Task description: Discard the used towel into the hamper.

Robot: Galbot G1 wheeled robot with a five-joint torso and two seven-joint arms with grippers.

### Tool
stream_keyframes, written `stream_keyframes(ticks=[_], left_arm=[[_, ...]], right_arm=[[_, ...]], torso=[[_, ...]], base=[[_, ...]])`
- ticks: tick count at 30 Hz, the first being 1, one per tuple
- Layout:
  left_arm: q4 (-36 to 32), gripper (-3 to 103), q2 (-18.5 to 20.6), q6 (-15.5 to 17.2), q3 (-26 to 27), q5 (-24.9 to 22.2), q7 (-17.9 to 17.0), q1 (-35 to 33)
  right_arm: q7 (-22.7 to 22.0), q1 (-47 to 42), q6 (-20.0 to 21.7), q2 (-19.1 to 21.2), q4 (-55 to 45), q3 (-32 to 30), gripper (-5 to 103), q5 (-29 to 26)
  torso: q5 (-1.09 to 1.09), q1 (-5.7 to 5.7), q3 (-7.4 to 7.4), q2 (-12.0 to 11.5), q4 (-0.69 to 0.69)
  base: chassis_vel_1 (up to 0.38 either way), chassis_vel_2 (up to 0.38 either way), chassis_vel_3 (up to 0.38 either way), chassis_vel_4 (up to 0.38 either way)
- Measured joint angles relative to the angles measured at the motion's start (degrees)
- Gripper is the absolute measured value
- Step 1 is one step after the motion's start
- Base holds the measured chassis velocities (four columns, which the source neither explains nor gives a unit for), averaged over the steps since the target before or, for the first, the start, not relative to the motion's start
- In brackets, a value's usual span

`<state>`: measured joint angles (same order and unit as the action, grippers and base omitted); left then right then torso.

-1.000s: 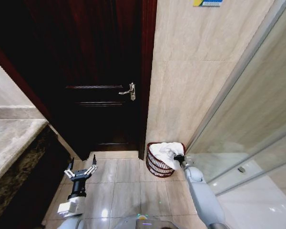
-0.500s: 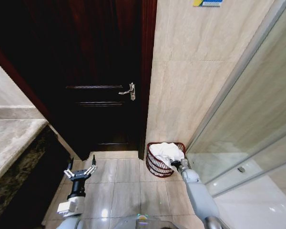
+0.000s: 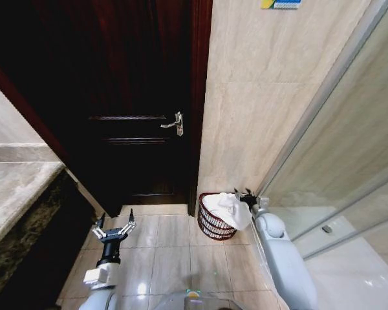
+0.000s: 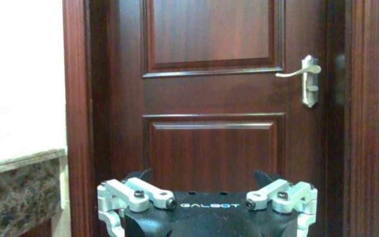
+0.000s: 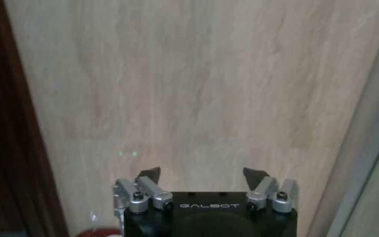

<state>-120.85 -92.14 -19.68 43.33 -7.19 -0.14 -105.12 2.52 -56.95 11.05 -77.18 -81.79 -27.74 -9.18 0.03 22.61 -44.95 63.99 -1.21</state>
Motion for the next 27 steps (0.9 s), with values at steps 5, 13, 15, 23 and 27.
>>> stream_keyframes(ticks=[5, 13, 15, 23, 27], left_arm=[[0.01, 100, 0.01, -0.14, 0.37, -1.11, -0.04, -0.12], [-0.82, 100, 0.00, 1.72, -0.77, -1.64, 0.39, 0.80], [-0.83, 100, 0.01, 1.89, -1.00, -1.64, 0.49, 0.81], [-1.46, 100, 0.01, 2.23, -1.47, -1.92, 3.52, 0.84], [-1.81, 100, 0.09, 3.09, -1.26, -2.40, 4.71, 1.59]], right_arm=[[0.32, -2.29, -0.53, -0.92, -3.05, -0.16, 97, 1.13], [2.00, -15.84, -5.48, -1.52, -19.50, -4.86, 100, 0.40], [2.92, -18.33, -6.26, -2.02, -21.74, -5.81, 100, 0.48], [3.39, -30.48, -11.76, -4.94, -31.33, -8.77, 100, 1.20], [2.79, -30.77, -10.85, -5.44, -31.71, -9.28, 100, 1.20]], torso=[[-0.01, 0.00, 0.00, 0.00, 0.02], [-0.03, -0.01, 0.01, 0.00, 0.04], [-0.02, -0.01, 0.01, 0.00, 0.04], [-0.03, -0.02, 0.02, 0.01, 0.02], [-0.03, -0.02, 0.02, 0.00, 0.01]], base=[[0.000, 0.000, 0.000, 0.000], [0.000, 0.000, 0.000, 0.000], [0.000, 0.000, 0.000, 0.000], [0.000, 0.000, 0.000, 0.000], [0.000, 0.000, 0.000, 0.000]])
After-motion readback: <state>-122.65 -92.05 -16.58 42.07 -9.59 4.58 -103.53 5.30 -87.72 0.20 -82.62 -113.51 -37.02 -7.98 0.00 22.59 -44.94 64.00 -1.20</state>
